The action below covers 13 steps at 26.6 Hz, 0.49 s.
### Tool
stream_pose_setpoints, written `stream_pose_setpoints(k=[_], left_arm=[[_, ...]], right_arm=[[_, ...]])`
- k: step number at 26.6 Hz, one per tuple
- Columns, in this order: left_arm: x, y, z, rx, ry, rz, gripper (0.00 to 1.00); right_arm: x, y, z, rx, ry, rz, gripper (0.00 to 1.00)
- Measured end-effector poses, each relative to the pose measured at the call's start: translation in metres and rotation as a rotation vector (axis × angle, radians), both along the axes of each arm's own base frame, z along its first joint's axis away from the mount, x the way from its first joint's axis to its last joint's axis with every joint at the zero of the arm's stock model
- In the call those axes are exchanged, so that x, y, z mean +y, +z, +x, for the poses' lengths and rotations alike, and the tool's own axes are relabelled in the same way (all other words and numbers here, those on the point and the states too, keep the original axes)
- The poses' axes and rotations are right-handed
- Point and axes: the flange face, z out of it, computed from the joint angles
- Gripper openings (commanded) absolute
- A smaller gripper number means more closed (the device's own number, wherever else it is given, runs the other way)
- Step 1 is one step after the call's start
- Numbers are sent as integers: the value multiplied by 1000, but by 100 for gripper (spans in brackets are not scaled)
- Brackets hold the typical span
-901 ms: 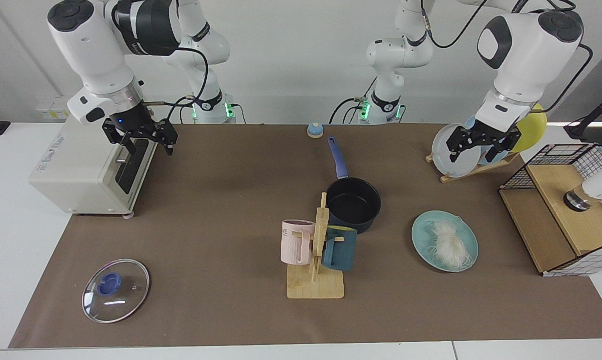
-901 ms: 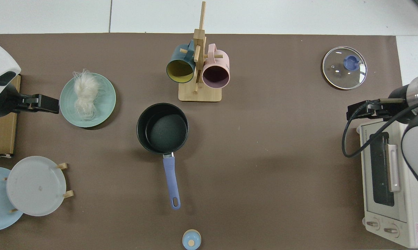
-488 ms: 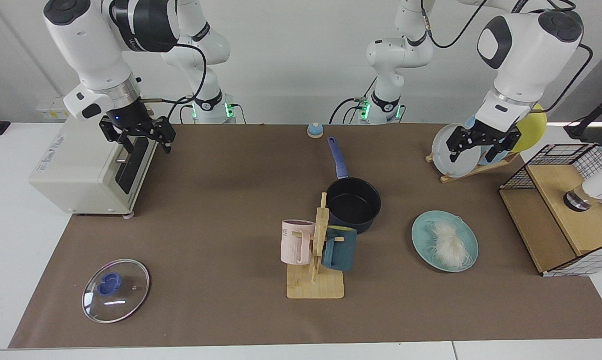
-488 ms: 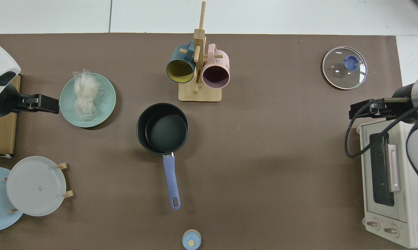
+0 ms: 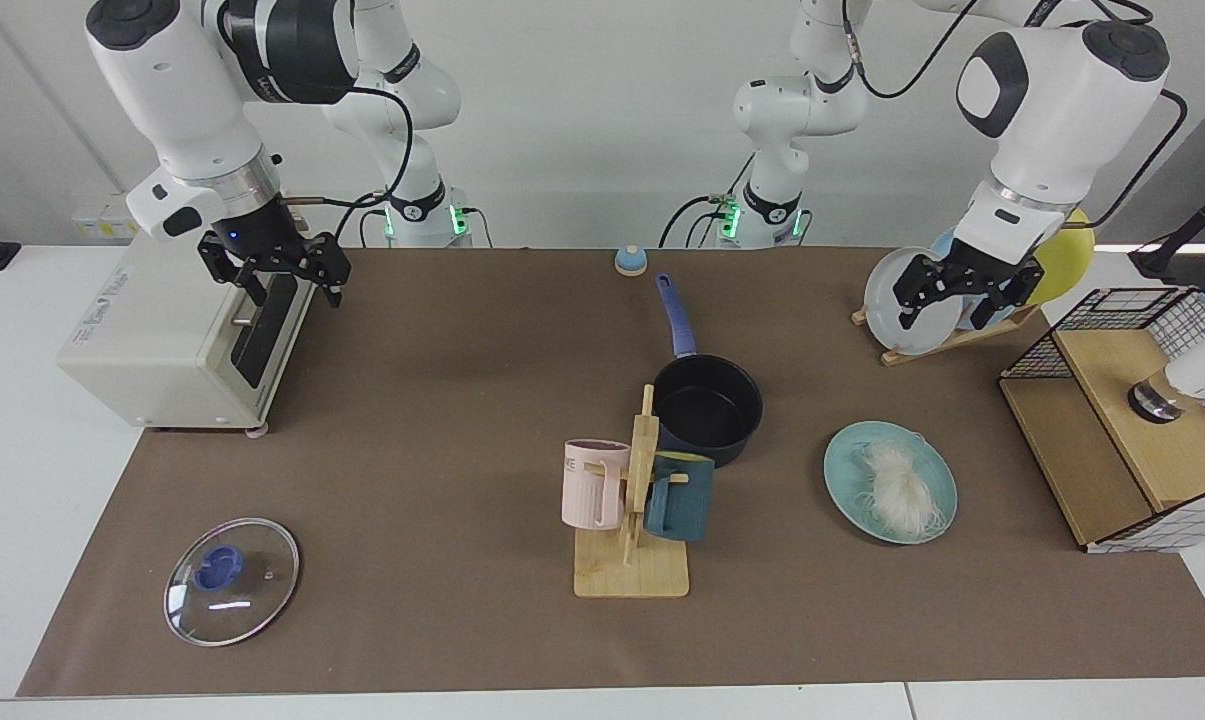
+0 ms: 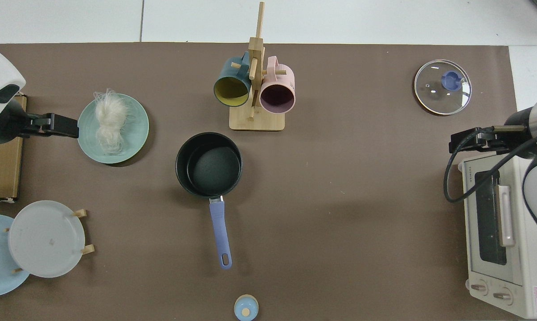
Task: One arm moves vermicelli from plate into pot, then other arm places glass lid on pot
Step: 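Move the left gripper toward the vermicelli on the green plate, then lower the left gripper and grasp the white vermicelli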
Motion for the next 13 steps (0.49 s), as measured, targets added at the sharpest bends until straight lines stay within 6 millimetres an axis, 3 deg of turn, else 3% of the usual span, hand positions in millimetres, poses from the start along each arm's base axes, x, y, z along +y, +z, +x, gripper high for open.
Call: stream_pose_setpoints(k=[4,13], left_arm=[[-1,-12,14,-33,1,-6,100],[-4,-84,63,-94,3,-10,100]], right_arm=[[0,0,0,0,0,0,99],[0,2,-1,-3,0,0,99]])
